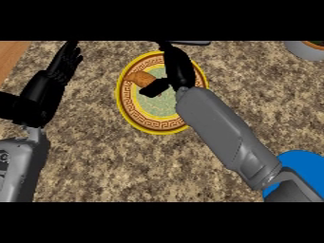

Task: Pick the croissant from the plate and place it in the plate

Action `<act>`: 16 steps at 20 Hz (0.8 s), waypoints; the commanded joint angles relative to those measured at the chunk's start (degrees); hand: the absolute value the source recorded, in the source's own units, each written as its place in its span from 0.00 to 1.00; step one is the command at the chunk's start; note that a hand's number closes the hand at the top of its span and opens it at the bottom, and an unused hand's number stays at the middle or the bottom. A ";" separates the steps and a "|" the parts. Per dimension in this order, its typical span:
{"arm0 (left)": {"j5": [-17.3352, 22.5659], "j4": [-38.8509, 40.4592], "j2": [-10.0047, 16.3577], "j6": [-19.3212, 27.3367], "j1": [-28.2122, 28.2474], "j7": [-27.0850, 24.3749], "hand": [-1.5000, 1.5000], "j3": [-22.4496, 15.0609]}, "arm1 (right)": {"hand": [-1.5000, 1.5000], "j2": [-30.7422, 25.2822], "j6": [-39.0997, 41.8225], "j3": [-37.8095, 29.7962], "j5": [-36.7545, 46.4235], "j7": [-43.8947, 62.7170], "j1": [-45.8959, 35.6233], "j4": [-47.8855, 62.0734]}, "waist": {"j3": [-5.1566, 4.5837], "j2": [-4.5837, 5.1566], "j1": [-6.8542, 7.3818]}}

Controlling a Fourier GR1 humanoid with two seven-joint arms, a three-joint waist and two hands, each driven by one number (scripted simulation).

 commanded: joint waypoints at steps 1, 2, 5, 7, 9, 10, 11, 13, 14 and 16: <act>-0.91 2.24 -0.82 0.58 -0.79 -1.24 0.50 -0.30 | 0.00 0.00 -6.23 -1.22 -6.19 -4.48 0.03 -1.08 | 0.00 0.14 -0.17; 0.38 -0.27 0.36 -0.77 1.16 -0.46 0.50 0.30 | 0.00 0.00 -5.35 -4.00 -7.52 -5.63 -2.00 0.15 | 0.02 -0.10 0.04; -0.13 1.21 0.90 -0.09 1.21 -1.98 0.50 1.70 | 0.00 0.00 -3.33 -8.59 -12.67 -9.76 -3.41 0.52 | 0.01 -0.14 -1.46; -0.42 1.99 1.39 0.60 -0.46 -0.43 0.50 2.60 | 0.00 0.00 -4.10 -7.92 -15.57 -11.33 -2.01 0.29 | -0.01 -0.60 -2.75; -0.63 0.19 0.84 1.20 1.99 -0.35 0.50 2.41 | 0.00 0.00 -5.36 -9.54 -17.49 -14.81 -0.33 0.72 | -0.01 -0.96 -3.55; 0.04 0.75 1.10 0.96 0.06 1.03 0.50 2.99 | 0.00 0.00 -4.65 -9.86 -17.54 -12.02 -3.52 0.99 | -0.02 -1.21 -4.41; 0.89 -0.13 1.60 0.24 1.83 -0.17 0.50 3.88 | 0.00 0.00 -3.95 -11.12 -18.59 -17.43 -0.05 3.27 | -0.02 -1.04 -4.13; -1.63 -3.33 0.29 1.75 5.12 -0.49 0.50 1.55 | 0.00 -2.27 -1.25 -15.43 -18.88 -21.92 1.64 3.89 | 0.01 -1.23 -4.90; 0.09 -2.10 2.35 -0.10 5.54 -0.67 0.50 3.97 | 0.00 -2.35 -0.03 -14.92 -18.64 -21.50 3.69 2.13 | -0.01 -1.55 -5.83; 1.86 -4.02 3.50 -0.61 3.33 2.97 0.50 5.41 | 0.00 -4.62 2.97 -17.77 -20.24 -23.93 3.12 3.25 | 0.01 -1.53 -5.73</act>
